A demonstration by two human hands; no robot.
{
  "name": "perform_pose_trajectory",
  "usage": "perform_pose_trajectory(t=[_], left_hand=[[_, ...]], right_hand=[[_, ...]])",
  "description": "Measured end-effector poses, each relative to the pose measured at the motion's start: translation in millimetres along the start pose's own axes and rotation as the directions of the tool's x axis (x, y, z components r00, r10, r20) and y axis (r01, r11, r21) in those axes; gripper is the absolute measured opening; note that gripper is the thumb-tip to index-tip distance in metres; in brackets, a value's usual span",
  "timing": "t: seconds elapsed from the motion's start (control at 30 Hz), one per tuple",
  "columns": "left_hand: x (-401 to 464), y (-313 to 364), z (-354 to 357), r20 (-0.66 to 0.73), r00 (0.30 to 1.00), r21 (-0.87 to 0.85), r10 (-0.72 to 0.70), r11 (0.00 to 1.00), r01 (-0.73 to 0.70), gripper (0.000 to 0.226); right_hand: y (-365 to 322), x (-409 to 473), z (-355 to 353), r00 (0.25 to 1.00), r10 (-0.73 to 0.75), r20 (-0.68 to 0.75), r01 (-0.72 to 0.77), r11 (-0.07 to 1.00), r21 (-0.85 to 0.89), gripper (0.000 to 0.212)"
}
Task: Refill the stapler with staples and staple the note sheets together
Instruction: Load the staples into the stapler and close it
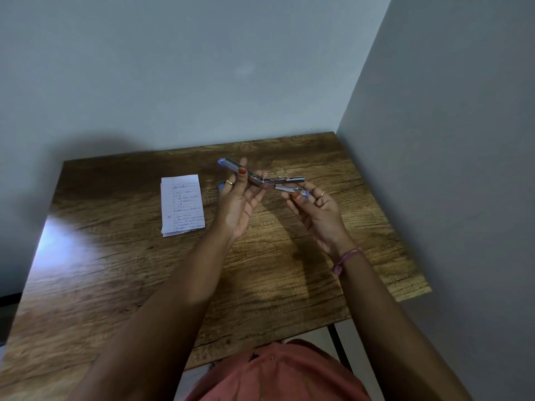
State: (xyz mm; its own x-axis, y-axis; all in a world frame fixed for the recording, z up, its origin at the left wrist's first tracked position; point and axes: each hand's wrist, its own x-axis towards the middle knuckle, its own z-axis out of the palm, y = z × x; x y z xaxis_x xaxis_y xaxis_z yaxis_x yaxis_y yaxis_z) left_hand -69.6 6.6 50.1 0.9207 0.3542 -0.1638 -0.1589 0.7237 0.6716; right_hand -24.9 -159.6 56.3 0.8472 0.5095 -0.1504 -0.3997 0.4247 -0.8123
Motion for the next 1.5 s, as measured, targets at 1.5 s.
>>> perform_pose_trajectory(t=[1.5], left_hand=[[-23,-24,16,0.034,0.915,0.121,-0.401,0.911,0.395,0.017]], right_hand=[[17,22,24,0.985,0.173,0.018,-0.174,0.975,0.135,0.03]])
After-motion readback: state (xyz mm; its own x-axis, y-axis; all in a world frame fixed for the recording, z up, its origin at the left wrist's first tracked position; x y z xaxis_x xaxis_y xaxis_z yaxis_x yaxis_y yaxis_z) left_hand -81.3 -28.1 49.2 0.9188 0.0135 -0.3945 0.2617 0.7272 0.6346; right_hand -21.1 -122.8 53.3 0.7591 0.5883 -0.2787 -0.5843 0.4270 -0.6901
